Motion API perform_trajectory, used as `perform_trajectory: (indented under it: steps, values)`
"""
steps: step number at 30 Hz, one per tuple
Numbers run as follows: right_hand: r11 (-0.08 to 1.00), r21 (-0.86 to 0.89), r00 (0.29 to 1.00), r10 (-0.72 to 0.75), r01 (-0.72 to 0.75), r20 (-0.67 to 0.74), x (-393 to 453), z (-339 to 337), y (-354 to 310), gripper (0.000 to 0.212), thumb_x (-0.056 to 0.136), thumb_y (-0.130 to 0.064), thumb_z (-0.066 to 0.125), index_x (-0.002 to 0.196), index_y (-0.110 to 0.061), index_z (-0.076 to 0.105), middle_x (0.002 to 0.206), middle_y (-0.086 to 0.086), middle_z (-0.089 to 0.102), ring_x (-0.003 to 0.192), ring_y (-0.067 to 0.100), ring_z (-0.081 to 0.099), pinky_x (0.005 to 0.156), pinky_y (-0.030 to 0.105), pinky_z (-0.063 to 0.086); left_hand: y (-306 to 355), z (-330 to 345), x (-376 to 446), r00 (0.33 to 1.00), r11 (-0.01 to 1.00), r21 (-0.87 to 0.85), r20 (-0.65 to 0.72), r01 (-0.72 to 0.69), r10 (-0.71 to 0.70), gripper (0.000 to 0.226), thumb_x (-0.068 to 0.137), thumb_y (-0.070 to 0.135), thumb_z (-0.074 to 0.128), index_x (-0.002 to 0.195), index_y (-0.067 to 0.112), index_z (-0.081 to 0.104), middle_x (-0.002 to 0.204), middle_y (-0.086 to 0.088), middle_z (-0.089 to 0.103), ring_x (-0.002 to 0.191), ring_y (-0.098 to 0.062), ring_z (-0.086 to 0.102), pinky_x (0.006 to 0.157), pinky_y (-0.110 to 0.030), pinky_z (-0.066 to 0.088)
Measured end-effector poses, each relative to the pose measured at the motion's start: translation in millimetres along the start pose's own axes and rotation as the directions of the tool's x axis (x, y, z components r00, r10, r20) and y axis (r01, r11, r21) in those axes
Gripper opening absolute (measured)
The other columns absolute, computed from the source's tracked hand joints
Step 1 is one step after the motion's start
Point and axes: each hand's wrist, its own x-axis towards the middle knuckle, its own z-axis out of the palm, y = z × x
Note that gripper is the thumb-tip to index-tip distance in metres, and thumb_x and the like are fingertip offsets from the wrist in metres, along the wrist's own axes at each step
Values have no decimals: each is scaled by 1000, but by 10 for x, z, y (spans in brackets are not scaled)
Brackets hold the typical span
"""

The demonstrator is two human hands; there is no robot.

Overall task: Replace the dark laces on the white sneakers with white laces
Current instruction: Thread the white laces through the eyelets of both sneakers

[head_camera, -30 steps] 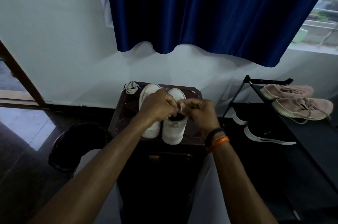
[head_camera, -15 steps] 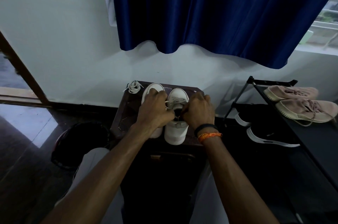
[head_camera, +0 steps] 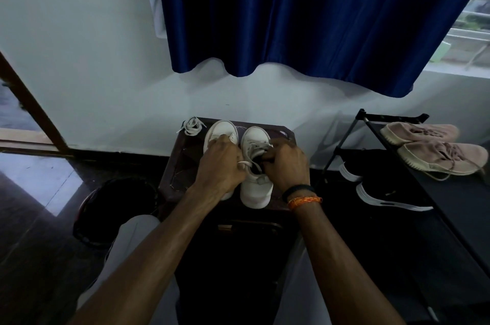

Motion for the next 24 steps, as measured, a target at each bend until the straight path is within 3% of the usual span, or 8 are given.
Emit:
perform_trajectory:
  steps: [2, 4, 7, 13, 17, 19, 21, 24]
  values:
    - [999, 40, 999, -21, 19, 47, -2, -34, 34, 24, 76, -14, 69, 94, -23, 82, 122, -2, 69, 107, 25, 65, 79, 24, 43, 35, -1, -33, 997, 999, -37, -83, -11, 8, 8, 85, 20, 72, 86, 21, 80, 93, -1, 71, 94, -20, 66, 66, -27, 49]
    - [996, 85, 997, -38, 32, 69, 4, -84, 52, 25, 77, -13, 70, 92, -28, 82, 121, -4, 70, 108, 23, 65, 82, 24, 45, 85, 14, -38, 994, 996, -88, -110, -27, 17, 6, 85, 21, 75, 84, 22, 81, 79, 4, 75, 79, -13, 68, 61, -15, 41]
    - [993, 118, 995, -38, 27, 92, 12, -132, 56, 25, 79, -13, 69, 94, -29, 82, 116, -7, 72, 106, 21, 66, 78, 21, 43, 153, 69, -12, 992, 988, -138, -111, -67, 52, 4, 82, 21, 77, 81, 23, 81, 72, 4, 75, 71, -10, 69, 69, -27, 53]
    - [971, 236, 990, 7, -42, 144, 24, -164, 82, 42, 67, -32, 49, 94, -36, 81, 124, -13, 70, 115, 18, 63, 95, 30, 50, 309, 124, 6, 982, 972, -216, -180, -88, 49, 27, 77, -2, 70, 100, 10, 63, 74, -2, 75, 76, -19, 72, 73, -40, 55]
    - [933, 346, 972, 12, -96, 236, 41, -233, 119, 34, 76, -25, 57, 99, -32, 81, 131, -10, 66, 122, 15, 57, 100, 29, 45, 191, 157, 58, 994, 936, -339, -81, -91, 68, 43, 71, -1, 67, 109, 13, 52, 83, -2, 76, 79, -18, 73, 72, -41, 58]
    - [920, 377, 963, 2, -107, 268, 62, -262, 150, 27, 82, -27, 63, 102, -28, 81, 133, -9, 64, 122, 14, 57, 101, 30, 45, 149, 117, 70, 998, 883, -465, -44, -59, 43, 43, 74, -3, 66, 106, 18, 49, 89, 2, 75, 78, -7, 72, 71, -33, 60]
    - [910, 400, 954, -21, -105, 299, 75, -283, 172, 21, 86, -27, 68, 102, -25, 81, 136, -10, 61, 121, 11, 55, 100, 28, 43, 102, 49, 84, 991, 878, -473, -133, -71, 9, 40, 74, -9, 62, 102, 17, 51, 89, 5, 70, 76, -3, 68, 67, -21, 55]
    - [930, 362, 947, -60, -61, 314, 79, -253, 205, 15, 86, -25, 73, 99, -27, 82, 140, -10, 57, 123, 6, 52, 93, 12, 32, -8, -9, 108, 965, 937, -338, -262, -89, -3, 28, 66, -6, 61, 84, 14, 62, 86, 1, 63, 80, -17, 62, 74, -32, 51]
